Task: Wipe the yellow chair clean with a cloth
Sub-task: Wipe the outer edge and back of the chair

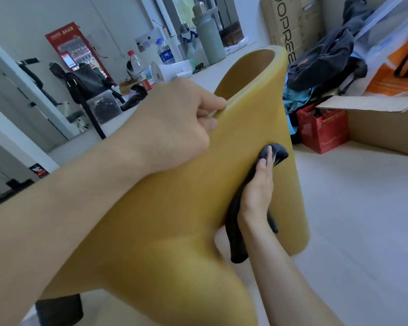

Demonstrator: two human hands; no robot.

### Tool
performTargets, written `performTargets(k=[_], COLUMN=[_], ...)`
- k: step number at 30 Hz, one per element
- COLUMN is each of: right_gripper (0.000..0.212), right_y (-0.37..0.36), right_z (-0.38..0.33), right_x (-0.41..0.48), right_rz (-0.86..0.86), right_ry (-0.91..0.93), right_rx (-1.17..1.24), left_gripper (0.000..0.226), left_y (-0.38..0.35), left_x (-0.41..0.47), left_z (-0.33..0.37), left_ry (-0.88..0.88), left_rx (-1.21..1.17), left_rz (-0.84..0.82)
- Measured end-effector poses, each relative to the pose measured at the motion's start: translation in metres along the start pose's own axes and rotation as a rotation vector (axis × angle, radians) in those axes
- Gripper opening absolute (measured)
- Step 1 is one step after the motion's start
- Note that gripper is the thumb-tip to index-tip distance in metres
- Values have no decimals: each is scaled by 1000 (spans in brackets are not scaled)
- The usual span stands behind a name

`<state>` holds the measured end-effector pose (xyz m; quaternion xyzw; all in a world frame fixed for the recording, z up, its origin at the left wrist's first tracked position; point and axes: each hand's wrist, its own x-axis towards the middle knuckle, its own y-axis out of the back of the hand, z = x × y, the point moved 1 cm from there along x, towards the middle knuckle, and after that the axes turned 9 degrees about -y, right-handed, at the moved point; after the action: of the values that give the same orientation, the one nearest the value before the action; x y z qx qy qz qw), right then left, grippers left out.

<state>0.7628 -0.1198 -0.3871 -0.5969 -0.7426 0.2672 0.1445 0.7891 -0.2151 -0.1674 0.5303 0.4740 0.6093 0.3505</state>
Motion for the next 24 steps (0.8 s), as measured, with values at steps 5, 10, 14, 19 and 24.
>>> performTargets(k=[5,10,14,19,24], right_gripper=[47,48,56,48,47], right_y=[-23,-15,2,-11,-4], right_z=[-67,-84,-53,-65,-61], right_x=[-52,3,24,-71,40], right_rz=[-130,-185,-119,-166,-65], right_ry=[522,630,168,450,313], right_rx=[-110,-100,-29,-146,-110], left_gripper=[34,20,34,35,50], left_y=[-5,-7,-13,-11,-12], left_x=[22,40,35,31,13], left_z=[11,17,22,19,9], left_ry=[14,8,4,39,56], left_rx=[-35,-149,61,-130,-28], left_rz=[37,-31,-154,-166,-243])
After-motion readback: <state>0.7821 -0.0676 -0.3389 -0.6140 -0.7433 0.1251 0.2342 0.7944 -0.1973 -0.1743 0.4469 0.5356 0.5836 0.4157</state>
